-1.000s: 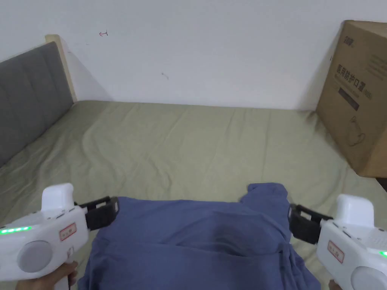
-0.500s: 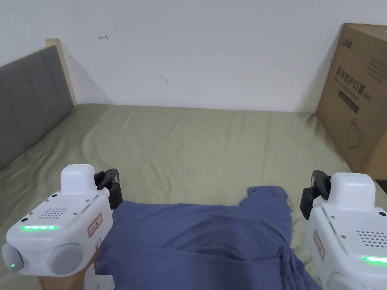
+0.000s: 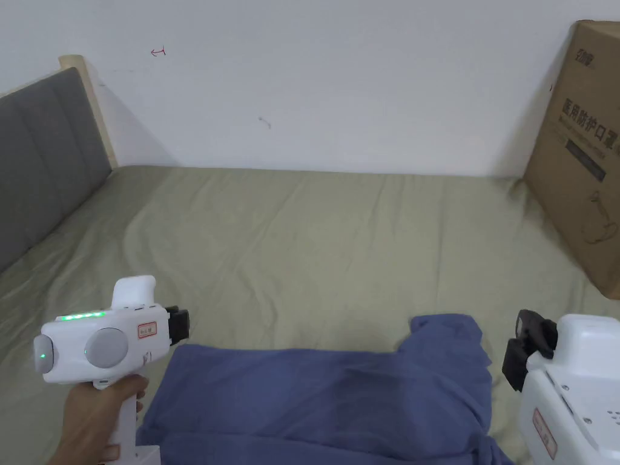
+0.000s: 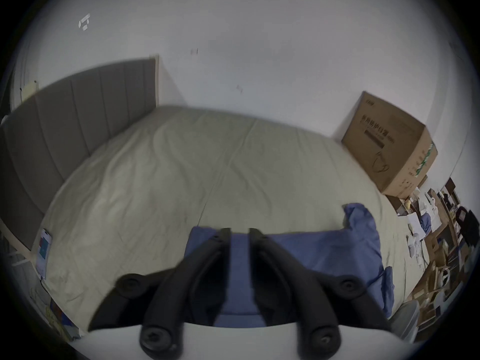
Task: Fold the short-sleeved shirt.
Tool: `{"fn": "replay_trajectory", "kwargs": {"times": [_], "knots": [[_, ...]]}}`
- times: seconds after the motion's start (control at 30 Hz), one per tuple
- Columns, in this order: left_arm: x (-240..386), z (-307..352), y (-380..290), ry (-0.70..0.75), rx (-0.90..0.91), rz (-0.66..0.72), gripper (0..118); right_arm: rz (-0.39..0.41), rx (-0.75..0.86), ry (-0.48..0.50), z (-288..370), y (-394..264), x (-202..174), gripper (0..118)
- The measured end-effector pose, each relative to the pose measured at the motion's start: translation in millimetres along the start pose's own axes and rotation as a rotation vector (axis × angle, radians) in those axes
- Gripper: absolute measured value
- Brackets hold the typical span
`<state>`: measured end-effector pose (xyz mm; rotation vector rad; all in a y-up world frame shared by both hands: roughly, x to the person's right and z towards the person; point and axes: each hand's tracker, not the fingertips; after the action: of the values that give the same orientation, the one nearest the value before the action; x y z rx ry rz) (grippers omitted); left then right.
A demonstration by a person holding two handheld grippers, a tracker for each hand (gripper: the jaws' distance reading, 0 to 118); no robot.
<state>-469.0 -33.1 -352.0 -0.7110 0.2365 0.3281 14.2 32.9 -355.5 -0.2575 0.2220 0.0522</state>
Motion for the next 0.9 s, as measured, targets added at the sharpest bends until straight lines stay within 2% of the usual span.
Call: {"fn": "replay_trajectory", "kwargs": {"times": [0.03, 0.07, 0.1, 0.13, 0.2, 0.47, 0.53, 0.57, 0.6, 0.63, 0.67, 0.7, 0.73, 0.77, 0.8, 0.83, 0.87, 0.9], "knots": [[-4.8, -14.3, 3.5, 0.000, -0.042, 0.024, 45, 0.006, -0.014, 0.000, -7.4, -2.1, 0.0, 0], [-8.9, -31.8, 6.7, 0.013, -0.090, 0.040, 76, 0.012, -0.033, 0.000, -17.3, -5.1, 0.2, 0], [-12.9, -49.8, 8.0, 0.032, -0.127, 0.034, 93, 0.013, -0.057, -0.010, -28.5, -8.7, 0.3, 0], [-12.9, -62.5, 6.2, 0.060, -0.150, 0.014, 97, 0.005, -0.077, -0.012, -39.0, -12.4, 1.0, 0], [-14.3, -84.4, 4.4, 0.117, -0.170, -0.010, 97, -0.004, -0.106, -0.013, -54.2, -19.3, 2.7, 0], [-23.4, -172.8, -11.9, 0.164, -0.308, -0.084, 92, -0.016, -0.188, -0.046, -105.7, -42.4, 10.2, 0], [-25.3, -190.2, -20.5, 0.162, -0.378, -0.082, 73, -0.032, -0.208, -0.054, -115.6, -47.5, 13.9, 0], [-23.2, -190.9, -24.4, 0.170, -0.372, -0.086, 68, -0.044, -0.224, -0.055, -119.6, -50.7, 16.1, 0], [-20.9, -183.3, -24.0, 0.181, -0.315, -0.100, 67, -0.054, -0.236, -0.055, -123.9, -53.0, 18.6, 0], [-18.9, -180.0, -22.7, 0.171, -0.306, -0.097, 60, -0.061, -0.257, -0.057, -132.5, -55.7, 21.9, 0], [-18.4, -173.0, -24.0, 0.159, -0.287, -0.105, 39, -0.063, -0.288, -0.059, -142.7, -58.1, 24.7, 0], [-18.8, -168.6, -23.5, 0.131, -0.253, -0.128, 13, -0.063, -0.303, -0.062, -152.2, -61.2, 26.5, 10], [-20.6, -166.2, -23.1, 0.068, -0.266, -0.099, 2, -0.065, -0.330, -0.067, -166.2, -65.2, 29.0, 29], [-19.4, -161.6, -22.1, 0.086, -0.260, -0.083, 2, -0.069, -0.377, -0.053, -183.1, -70.4, 31.9, 61], [-18.6, -156.5, -20.9, 0.083, -0.234, -0.083, 2, -0.072, -0.425, -0.045, -197.3, -74.8, 33.6, 86], [-19.3, -145.8, -20.3, 0.067, -0.179, -0.083, 2, -0.077, -0.488, -0.035, -213.9, -82.1, 35.2, 102], [-18.6, -136.1, -18.0, 0.056, -0.164, -0.080, 2, -0.100, -0.547, -0.030, -229.5, -90.1, 37.4, 110], [-17.9, -128.6, -16.4, 0.042, -0.165, -0.073, 2, -0.104, -0.587, -0.039, -239.7, -96.8, 37.7, 110]]}}
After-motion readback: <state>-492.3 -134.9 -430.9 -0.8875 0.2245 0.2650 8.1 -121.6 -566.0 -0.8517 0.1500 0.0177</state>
